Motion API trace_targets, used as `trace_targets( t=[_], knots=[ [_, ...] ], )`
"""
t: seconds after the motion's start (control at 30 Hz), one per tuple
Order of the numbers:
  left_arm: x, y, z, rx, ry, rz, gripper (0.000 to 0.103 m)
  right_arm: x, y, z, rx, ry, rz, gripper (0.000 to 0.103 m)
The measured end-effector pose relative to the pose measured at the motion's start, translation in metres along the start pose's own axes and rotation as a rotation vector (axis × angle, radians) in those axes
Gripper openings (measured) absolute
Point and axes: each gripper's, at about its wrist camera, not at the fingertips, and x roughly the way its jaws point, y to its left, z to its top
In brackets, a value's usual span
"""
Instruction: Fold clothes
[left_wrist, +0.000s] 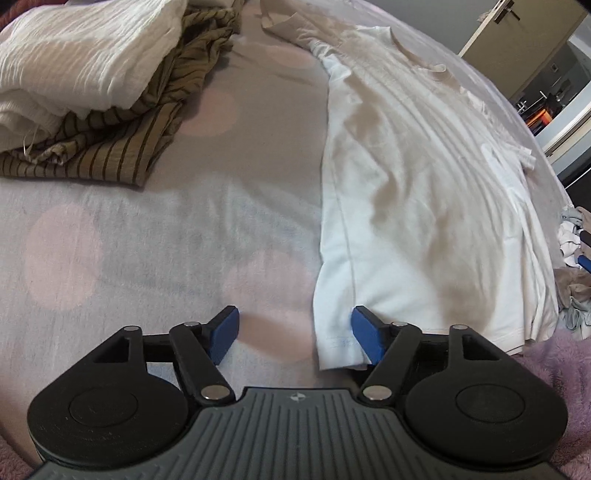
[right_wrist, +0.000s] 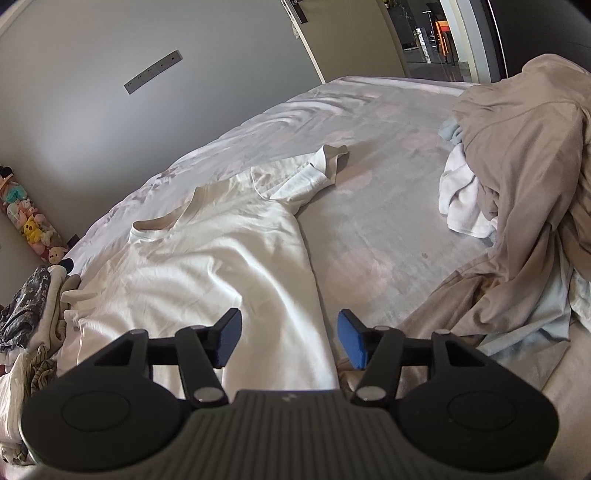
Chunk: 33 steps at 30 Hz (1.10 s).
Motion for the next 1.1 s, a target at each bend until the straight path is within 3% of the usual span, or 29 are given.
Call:
trace_targets(
  t=[0.07,0.2,0.27,0.3,0.53,0.63,0.77,0.9,0.97,1.0,1.03,1.1],
  knots=[
    [0.002,0.002,-0.002,-0.001,-0.007,-0.011,0.070,0.001,0.001,0.000,-0.004,0.002,0.000,0.062],
    [0.008,0.001,-0.004,-0.012,-0.016,-0.046,0.090,0.002,0.002,-0.001,-0.013,0.007,-0.001,0.063],
    [0.010,0.003,-0.004,-0.031,-0.025,-0.080,0.093,0.002,0.003,-0.001,-0.014,0.007,-0.002,0.063],
    [0.011,0.004,-0.005,-0.042,-0.030,-0.097,0.103,0.002,0.003,-0.001,-0.013,0.007,-0.002,0.063],
    [0.011,0.018,-0.007,-0.149,-0.101,-0.178,0.103,0.002,0.003,-0.001,-0.009,0.008,0.001,0.064],
    [0.011,0.021,-0.012,-0.194,-0.180,-0.197,0.103,0.002,0.003,-0.001,-0.008,0.009,0.002,0.065],
    [0.011,0.024,-0.006,-0.192,-0.172,-0.214,0.103,0.002,0.003,-0.001,-0.005,0.009,0.004,0.066],
    [0.009,0.012,-0.008,-0.098,-0.181,-0.163,0.094,0.003,0.003,-0.001,-0.004,0.013,0.005,0.066],
    [0.005,0.004,-0.011,-0.032,-0.178,-0.104,0.079,0.004,0.003,-0.001,-0.008,0.018,0.004,0.066],
    [0.002,-0.001,-0.011,0.000,-0.183,-0.085,0.066,0.004,0.003,-0.001,-0.009,0.020,0.004,0.066],
    [-0.001,-0.005,-0.013,0.029,-0.186,-0.085,0.054,0.004,0.004,-0.001,-0.010,0.022,0.003,0.066],
    [-0.007,-0.010,-0.017,0.040,-0.178,-0.122,0.045,0.004,0.003,-0.001,-0.010,0.025,0.003,0.066]
  ],
)
